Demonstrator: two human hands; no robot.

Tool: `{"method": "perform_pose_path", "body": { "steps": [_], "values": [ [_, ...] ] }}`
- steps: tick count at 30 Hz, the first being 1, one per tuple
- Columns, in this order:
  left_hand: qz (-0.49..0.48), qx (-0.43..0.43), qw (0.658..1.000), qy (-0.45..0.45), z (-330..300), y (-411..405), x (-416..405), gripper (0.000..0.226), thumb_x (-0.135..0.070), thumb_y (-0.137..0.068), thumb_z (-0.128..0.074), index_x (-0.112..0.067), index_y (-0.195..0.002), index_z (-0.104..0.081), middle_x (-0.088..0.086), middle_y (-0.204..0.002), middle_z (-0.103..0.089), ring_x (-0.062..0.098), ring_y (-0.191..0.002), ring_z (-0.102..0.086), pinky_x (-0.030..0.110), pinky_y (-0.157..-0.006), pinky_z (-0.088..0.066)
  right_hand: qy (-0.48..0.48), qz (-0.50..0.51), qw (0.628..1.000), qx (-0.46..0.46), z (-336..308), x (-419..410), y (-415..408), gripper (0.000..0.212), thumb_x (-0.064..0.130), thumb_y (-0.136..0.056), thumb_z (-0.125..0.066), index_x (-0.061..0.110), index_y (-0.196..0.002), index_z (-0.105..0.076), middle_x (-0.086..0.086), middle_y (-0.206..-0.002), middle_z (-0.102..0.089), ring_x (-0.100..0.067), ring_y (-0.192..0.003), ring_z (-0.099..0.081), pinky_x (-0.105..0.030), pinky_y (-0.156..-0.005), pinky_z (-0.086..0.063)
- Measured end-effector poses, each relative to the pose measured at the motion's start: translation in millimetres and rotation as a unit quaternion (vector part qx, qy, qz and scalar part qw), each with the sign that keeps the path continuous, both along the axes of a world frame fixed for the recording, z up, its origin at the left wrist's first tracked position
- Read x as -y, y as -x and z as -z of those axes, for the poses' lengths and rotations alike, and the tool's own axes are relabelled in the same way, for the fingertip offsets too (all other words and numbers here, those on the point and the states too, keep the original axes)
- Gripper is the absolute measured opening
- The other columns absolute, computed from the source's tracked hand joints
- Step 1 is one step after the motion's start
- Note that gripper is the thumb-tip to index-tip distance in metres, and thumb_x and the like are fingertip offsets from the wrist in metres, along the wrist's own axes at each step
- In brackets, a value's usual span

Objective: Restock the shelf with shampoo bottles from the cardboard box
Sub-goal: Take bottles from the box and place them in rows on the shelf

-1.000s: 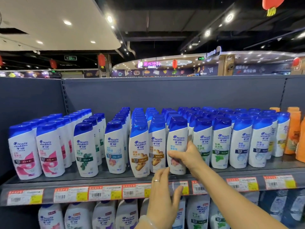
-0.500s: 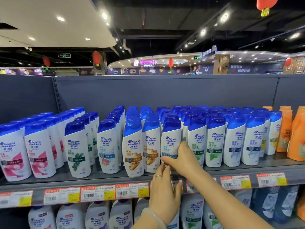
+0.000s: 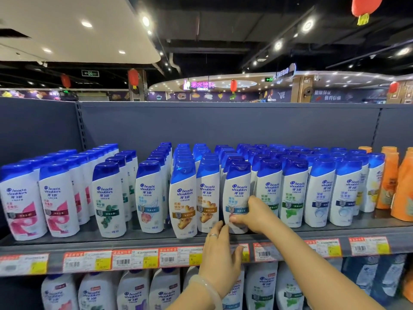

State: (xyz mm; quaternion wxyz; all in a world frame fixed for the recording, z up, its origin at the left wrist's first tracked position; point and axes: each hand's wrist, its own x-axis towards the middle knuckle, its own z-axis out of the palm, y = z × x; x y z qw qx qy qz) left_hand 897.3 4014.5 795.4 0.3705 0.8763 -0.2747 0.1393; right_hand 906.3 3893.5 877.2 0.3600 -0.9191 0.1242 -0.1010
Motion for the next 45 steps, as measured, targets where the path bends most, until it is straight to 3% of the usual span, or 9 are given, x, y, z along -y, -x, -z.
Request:
{"method": "perform_pose_path", "body": {
  "steps": [4,13,16,20,23,27,30,39,45],
  "values": [
    [0.002,0.007,1.0,-0.022,3,-4,-2,0.058,-0.032,-0.09,-0.05,-0.02,-0.142,-0.027,-0.004,-0.15,-0.021,0.011,-0.139,-0.018,0.016,-0.111,-0.012,-0.024,-0.013,1.0,0.002,1,2,-1,0.045,0.023,-0.076,-0.073,0.011,-0.111,-0.048,-0.008,-0.12,-0.059,-0.012,-0.088,-0.052,-0.012,-0.053,-0.038],
    [0.013,0.011,1.0,-0.026,-3,2,-8,0.059,-0.033,-0.091,-0.049,-0.017,-0.144,-0.026,-0.008,-0.15,-0.02,0.009,-0.139,-0.017,0.019,-0.115,-0.015,-0.008,-0.019,1.0,-0.005,-2,2,5,0.049,0.028,-0.074,-0.074,0.008,-0.115,-0.055,-0.008,-0.115,-0.064,-0.019,-0.098,-0.059,-0.027,-0.077,-0.047],
    [0.028,0.086,0.995,0.029,-20,16,-32,0.045,-0.031,-0.089,-0.054,-0.018,-0.132,-0.047,-0.012,-0.136,-0.038,0.007,-0.131,-0.032,0.022,-0.112,-0.025,0.103,-0.014,0.994,-0.031,-19,0,23,0.035,0.041,-0.076,-0.07,0.011,-0.089,-0.062,-0.004,-0.082,-0.063,-0.014,-0.073,-0.056,-0.024,-0.062,-0.042],
    [-0.059,0.278,0.95,0.133,-74,5,-83,0.03,-0.03,-0.082,-0.062,-0.007,-0.101,-0.066,0.008,-0.108,-0.062,0.015,-0.106,-0.051,0.027,-0.092,-0.041,0.12,-0.028,0.979,0.16,-62,-7,45,0.025,0.037,-0.08,-0.067,0.012,-0.083,-0.065,0.005,-0.071,-0.063,-0.011,-0.068,-0.061,-0.029,-0.064,-0.051],
    [-0.108,0.204,0.97,0.071,-129,-20,-106,0.043,-0.027,-0.081,-0.067,-0.011,-0.119,-0.057,0.008,-0.124,-0.052,0.021,-0.118,-0.046,0.03,-0.1,-0.038,0.161,-0.096,0.938,0.291,-100,-23,40,0.023,0.035,-0.079,-0.068,0.02,-0.096,-0.066,0.006,-0.09,-0.067,-0.014,-0.089,-0.061,-0.035,-0.082,-0.05],
    [-0.07,0.128,0.983,-0.111,-172,-44,-109,0.059,-0.037,-0.077,-0.07,-0.019,-0.13,-0.049,0.002,-0.127,-0.052,0.019,-0.115,-0.05,0.038,-0.1,-0.042,0.294,-0.15,0.927,0.178,-129,-43,7,0.052,0.044,-0.078,-0.066,0.019,-0.122,-0.055,0.0,-0.121,-0.061,-0.02,-0.112,-0.055,-0.04,-0.099,-0.042],
    [-0.049,0.105,0.975,-0.19,-182,-50,-107,0.047,-0.033,-0.079,-0.069,-0.021,-0.123,-0.055,0.002,-0.119,-0.055,0.018,-0.1,-0.057,0.03,-0.088,-0.045,0.316,-0.154,0.933,0.08,-131,-52,-11,0.058,0.049,-0.075,-0.068,0.017,-0.121,-0.054,-0.003,-0.121,-0.06,-0.024,-0.11,-0.055,-0.04,-0.097,-0.042],
    [-0.048,0.102,0.974,-0.197,-182,-55,-104,0.04,-0.026,-0.082,-0.067,-0.019,-0.12,-0.057,0.003,-0.12,-0.057,0.018,-0.102,-0.056,0.021,-0.079,-0.039,0.243,-0.163,0.953,0.081,-121,-47,-20,0.041,0.031,-0.071,-0.078,0.019,-0.105,-0.058,0.003,-0.097,-0.05,-0.018,-0.089,-0.051,-0.032,-0.077,-0.046],
    [-0.048,0.1,0.977,-0.181,-179,-55,-103,0.042,-0.027,-0.083,-0.066,-0.021,-0.123,-0.056,0.003,-0.123,-0.053,0.018,-0.104,-0.055,0.022,-0.08,-0.04,0.202,-0.18,0.961,0.062,-124,-36,-17,0.035,0.027,-0.071,-0.078,0.023,-0.1,-0.058,-0.006,-0.112,-0.061,-0.023,-0.099,-0.058,-0.031,-0.077,-0.05]
  ]
}}
